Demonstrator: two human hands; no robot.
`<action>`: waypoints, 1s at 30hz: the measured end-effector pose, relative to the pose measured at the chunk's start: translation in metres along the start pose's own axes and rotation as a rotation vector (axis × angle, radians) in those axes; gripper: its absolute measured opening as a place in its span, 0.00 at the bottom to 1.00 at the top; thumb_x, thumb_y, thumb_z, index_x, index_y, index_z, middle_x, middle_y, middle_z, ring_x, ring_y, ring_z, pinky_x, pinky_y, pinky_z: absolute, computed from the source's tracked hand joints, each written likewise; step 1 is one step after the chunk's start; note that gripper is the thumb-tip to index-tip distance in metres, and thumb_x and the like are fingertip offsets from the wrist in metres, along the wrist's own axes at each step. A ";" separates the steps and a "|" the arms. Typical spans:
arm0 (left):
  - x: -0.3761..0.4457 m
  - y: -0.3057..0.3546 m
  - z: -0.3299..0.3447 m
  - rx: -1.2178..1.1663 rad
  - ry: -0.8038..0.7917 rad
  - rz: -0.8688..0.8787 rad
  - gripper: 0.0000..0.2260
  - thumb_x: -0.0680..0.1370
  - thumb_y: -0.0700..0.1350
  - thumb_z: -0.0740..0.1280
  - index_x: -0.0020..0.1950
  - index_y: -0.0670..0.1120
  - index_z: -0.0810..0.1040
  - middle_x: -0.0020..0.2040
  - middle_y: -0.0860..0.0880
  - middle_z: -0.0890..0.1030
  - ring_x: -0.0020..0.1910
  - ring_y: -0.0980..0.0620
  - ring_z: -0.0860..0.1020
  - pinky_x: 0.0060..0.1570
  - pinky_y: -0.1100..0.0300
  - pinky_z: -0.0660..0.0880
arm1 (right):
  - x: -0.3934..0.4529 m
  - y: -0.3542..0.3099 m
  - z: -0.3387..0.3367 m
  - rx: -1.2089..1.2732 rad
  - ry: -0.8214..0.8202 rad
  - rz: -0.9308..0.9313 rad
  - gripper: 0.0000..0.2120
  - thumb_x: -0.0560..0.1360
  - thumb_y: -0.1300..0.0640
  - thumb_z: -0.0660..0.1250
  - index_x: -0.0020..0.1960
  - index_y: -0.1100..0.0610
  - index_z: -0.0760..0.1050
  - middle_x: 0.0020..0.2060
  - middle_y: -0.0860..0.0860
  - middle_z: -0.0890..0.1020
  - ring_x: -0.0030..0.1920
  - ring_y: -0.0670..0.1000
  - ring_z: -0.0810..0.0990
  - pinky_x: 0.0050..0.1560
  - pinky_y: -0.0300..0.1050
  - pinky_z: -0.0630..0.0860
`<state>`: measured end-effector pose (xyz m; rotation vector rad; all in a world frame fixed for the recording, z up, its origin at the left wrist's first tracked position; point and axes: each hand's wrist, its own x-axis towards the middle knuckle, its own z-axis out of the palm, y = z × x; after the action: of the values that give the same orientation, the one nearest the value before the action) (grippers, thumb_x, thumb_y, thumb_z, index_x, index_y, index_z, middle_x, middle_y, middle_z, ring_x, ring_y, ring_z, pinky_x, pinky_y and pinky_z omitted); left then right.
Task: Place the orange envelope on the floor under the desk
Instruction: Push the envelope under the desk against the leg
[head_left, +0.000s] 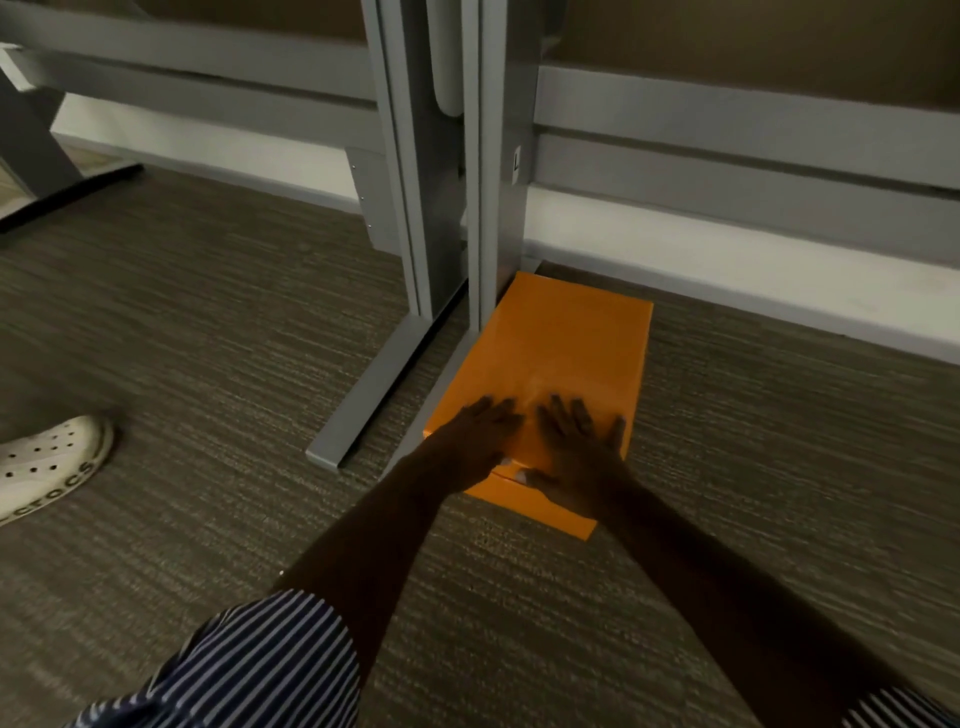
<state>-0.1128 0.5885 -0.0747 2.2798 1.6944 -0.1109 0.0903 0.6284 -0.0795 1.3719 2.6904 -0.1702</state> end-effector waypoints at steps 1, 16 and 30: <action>0.002 -0.002 0.001 -0.012 0.011 -0.010 0.29 0.82 0.47 0.62 0.80 0.43 0.56 0.81 0.41 0.54 0.80 0.37 0.51 0.77 0.37 0.54 | 0.006 0.000 0.001 -0.030 0.000 0.003 0.50 0.68 0.24 0.44 0.81 0.52 0.42 0.80 0.52 0.43 0.80 0.59 0.43 0.69 0.79 0.47; 0.023 -0.008 0.011 0.003 0.120 -0.003 0.34 0.82 0.65 0.41 0.77 0.43 0.60 0.76 0.39 0.67 0.73 0.33 0.67 0.67 0.33 0.67 | 0.036 0.010 0.016 -0.068 0.088 0.018 0.46 0.72 0.27 0.42 0.80 0.55 0.55 0.79 0.58 0.55 0.78 0.64 0.53 0.63 0.83 0.49; 0.021 0.002 -0.004 0.084 0.094 -0.011 0.38 0.81 0.63 0.36 0.76 0.39 0.67 0.75 0.37 0.68 0.72 0.32 0.68 0.66 0.35 0.69 | 0.034 0.011 0.013 -0.101 0.061 0.021 0.47 0.69 0.28 0.37 0.81 0.53 0.47 0.80 0.56 0.47 0.79 0.63 0.46 0.65 0.82 0.46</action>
<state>-0.1049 0.6083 -0.0757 2.3711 1.7810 -0.0807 0.0797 0.6598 -0.0985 1.3970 2.6910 0.0099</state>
